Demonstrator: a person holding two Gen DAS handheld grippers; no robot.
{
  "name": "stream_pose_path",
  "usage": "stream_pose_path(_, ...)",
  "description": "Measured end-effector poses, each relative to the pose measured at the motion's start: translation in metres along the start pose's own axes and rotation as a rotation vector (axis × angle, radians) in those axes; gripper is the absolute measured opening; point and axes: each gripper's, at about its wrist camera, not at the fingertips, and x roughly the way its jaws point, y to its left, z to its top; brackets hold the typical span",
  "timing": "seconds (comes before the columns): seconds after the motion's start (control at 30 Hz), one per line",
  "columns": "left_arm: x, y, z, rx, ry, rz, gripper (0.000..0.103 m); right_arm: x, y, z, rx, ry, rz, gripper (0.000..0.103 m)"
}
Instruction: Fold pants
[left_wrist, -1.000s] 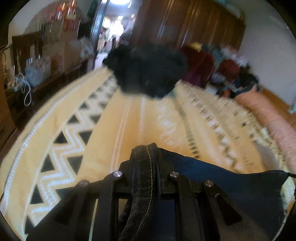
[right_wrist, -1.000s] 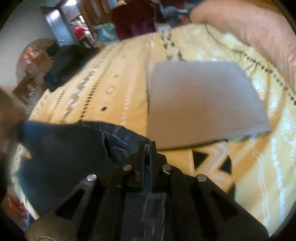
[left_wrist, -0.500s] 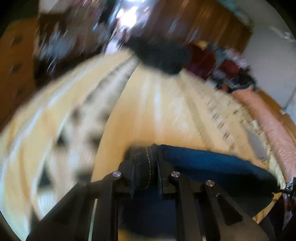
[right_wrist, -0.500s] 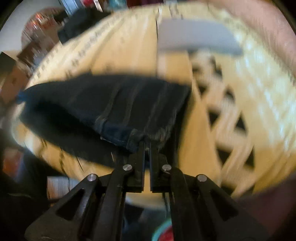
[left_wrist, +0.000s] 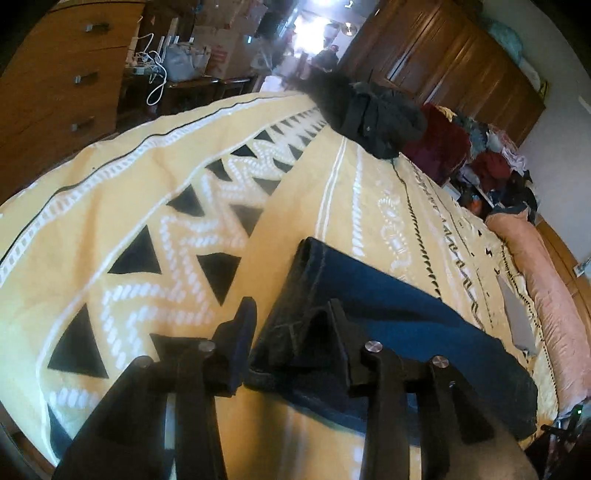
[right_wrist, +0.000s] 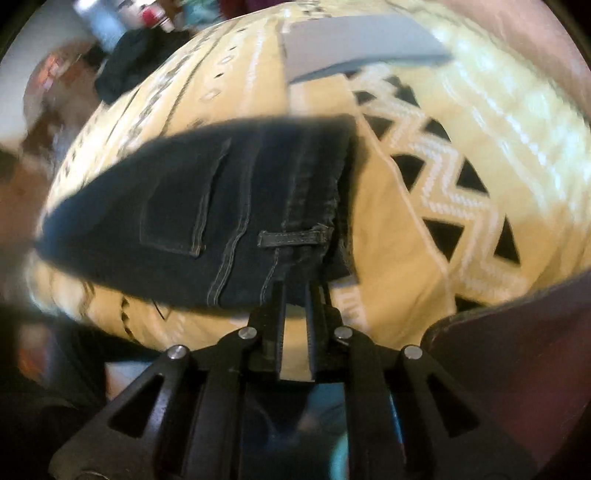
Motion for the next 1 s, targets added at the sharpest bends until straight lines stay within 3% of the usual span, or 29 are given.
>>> stream_pose_path(0.13,0.000,-0.016,0.002,0.024,0.007,-0.003,0.039,0.006,-0.014,-0.008,0.146,-0.030,0.056,0.014)
stream_pose_path(0.2,-0.002,-0.027,0.004,0.046,0.003,-0.022,0.039,0.008,-0.017,-0.012,0.221,-0.049,0.105,0.024)
stream_pose_path(0.3,-0.001,-0.050,0.010,0.086,-0.004,-0.049,0.039,0.017,-0.013,-0.012,0.284,-0.073,0.127,0.049)
stream_pose_path(0.47,0.000,-0.089,0.016,0.171,-0.003,-0.082,0.039,0.039,0.001,-0.011,0.310,-0.029,-0.078,0.053)
stream_pose_path(0.53,-0.001,-0.106,0.014,0.204,0.000,-0.101,0.039,0.039,0.001,-0.014,0.322,-0.038,-0.077,0.050)
stream_pose_path(0.57,0.000,-0.111,0.013,0.213,0.001,-0.108,0.039,0.039,0.000,-0.015,0.332,-0.056,-0.045,0.038)
stream_pose_path(0.67,0.009,-0.125,0.010,0.220,0.017,-0.124,0.039,0.044,-0.002,-0.020,0.342,-0.060,0.022,0.019)
stream_pose_path(0.77,0.017,-0.137,0.007,0.227,0.030,-0.140,0.039,0.038,-0.002,-0.018,0.351,-0.087,0.058,0.015)
stream_pose_path(0.9,0.021,-0.151,0.007,0.238,0.028,-0.171,0.039,0.000,0.021,0.000,0.167,-0.221,-0.035,0.014)
stream_pose_path(0.93,0.023,-0.153,0.006,0.242,0.030,-0.172,0.039,0.000,0.016,0.005,0.159,-0.225,-0.046,0.014)
stream_pose_path(1.0,0.027,-0.154,0.005,0.238,0.042,-0.165,0.039,0.024,-0.004,0.008,0.186,-0.149,-0.066,0.014)
